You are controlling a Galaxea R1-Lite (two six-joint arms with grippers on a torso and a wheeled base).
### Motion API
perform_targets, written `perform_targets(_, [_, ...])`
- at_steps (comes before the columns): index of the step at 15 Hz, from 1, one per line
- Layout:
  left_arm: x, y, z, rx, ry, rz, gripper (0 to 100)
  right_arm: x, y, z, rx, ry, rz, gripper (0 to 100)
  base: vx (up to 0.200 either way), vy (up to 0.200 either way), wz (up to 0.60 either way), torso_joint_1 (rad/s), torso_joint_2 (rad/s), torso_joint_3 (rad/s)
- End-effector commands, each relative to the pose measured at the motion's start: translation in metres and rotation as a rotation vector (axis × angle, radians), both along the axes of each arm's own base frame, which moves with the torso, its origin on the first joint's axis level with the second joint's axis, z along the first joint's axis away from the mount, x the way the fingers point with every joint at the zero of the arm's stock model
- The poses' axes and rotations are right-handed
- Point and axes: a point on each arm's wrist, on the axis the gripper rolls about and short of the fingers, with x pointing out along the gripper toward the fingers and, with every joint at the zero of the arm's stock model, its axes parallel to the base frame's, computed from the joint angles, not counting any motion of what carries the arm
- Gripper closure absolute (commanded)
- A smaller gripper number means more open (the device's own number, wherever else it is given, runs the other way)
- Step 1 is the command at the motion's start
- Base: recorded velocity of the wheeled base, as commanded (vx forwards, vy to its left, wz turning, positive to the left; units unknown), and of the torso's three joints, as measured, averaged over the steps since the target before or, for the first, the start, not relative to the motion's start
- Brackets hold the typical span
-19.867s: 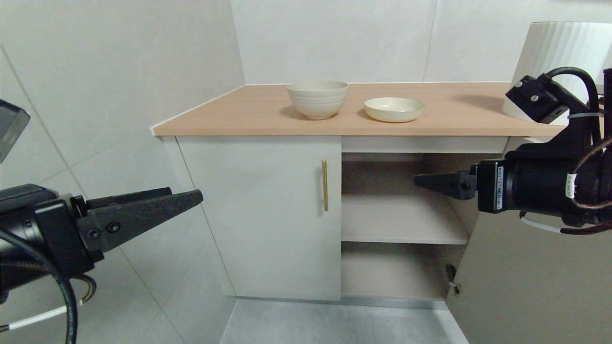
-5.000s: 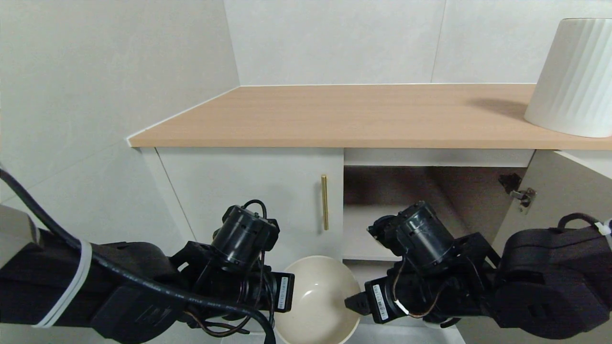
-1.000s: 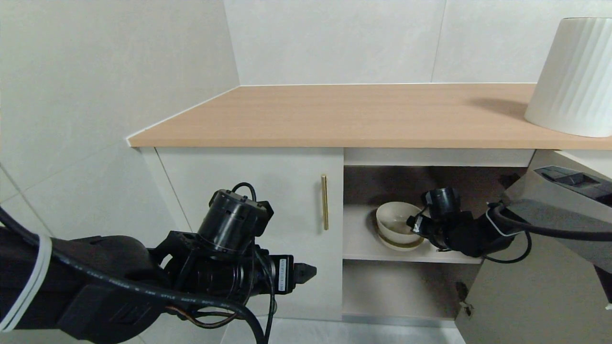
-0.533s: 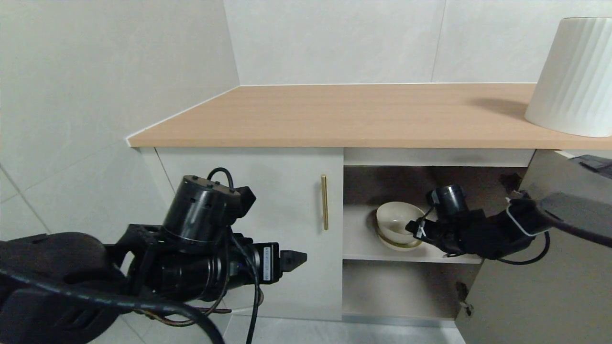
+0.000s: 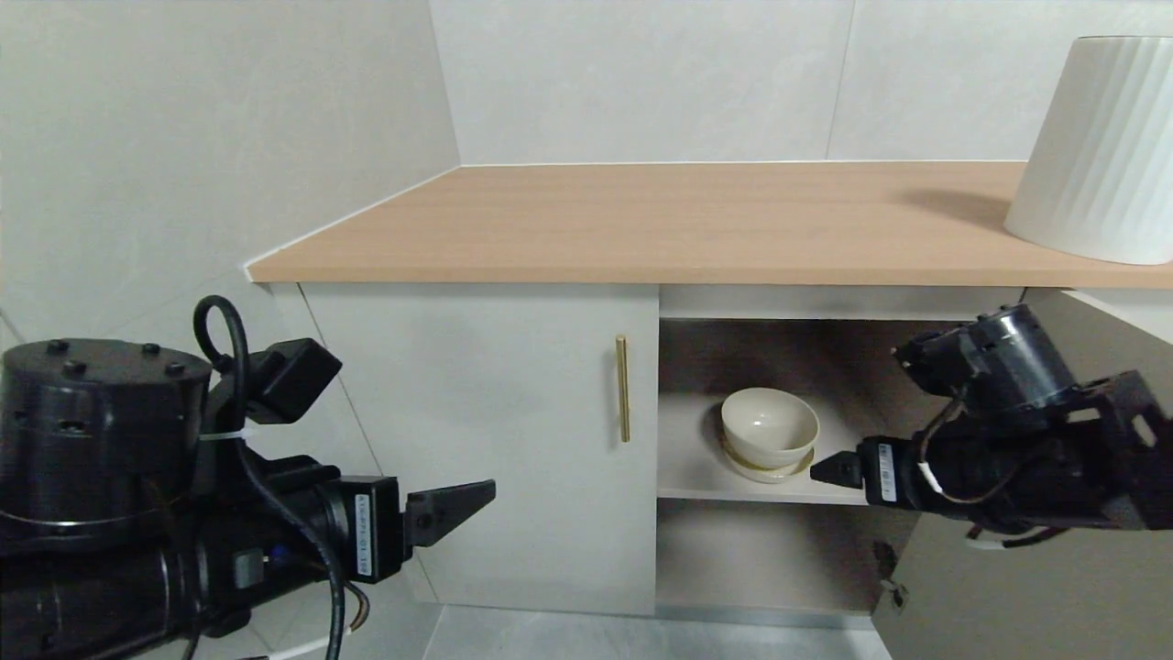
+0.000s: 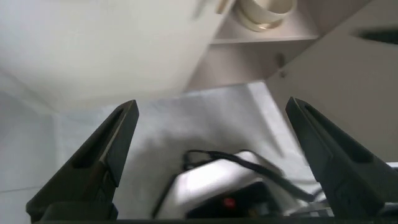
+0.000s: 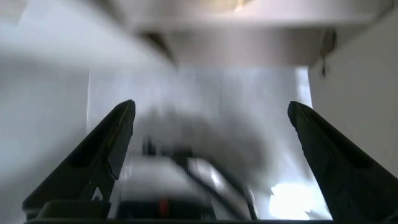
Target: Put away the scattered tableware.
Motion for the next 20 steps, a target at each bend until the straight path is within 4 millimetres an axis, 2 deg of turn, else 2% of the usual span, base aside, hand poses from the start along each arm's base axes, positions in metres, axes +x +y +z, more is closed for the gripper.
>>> perform_targets(1, [-0.006,0.009,0.004,-0.01,-0.028,0.023,0,-0.059,-0.012,0.039,0.04,-0.065,0.101,0,0.0,0.0,0.0,0.0,0.0,0.0])
perform_targets(7, [0.005,0.002,-0.01,0.024,0.036,0.017,0,-0.064,-0.01,0.034,0.017,-0.043,0.114,0,0.0,0.0,0.0,0.0,0.0,0.0])
perform_targets(20, [0.004,0.001,-0.011,0.025,0.039,0.009,0,-0.065,-0.011,0.028,-0.016,-0.014,0.124,0,-0.2,0.0,0.0,0.005,0.0,0.002])
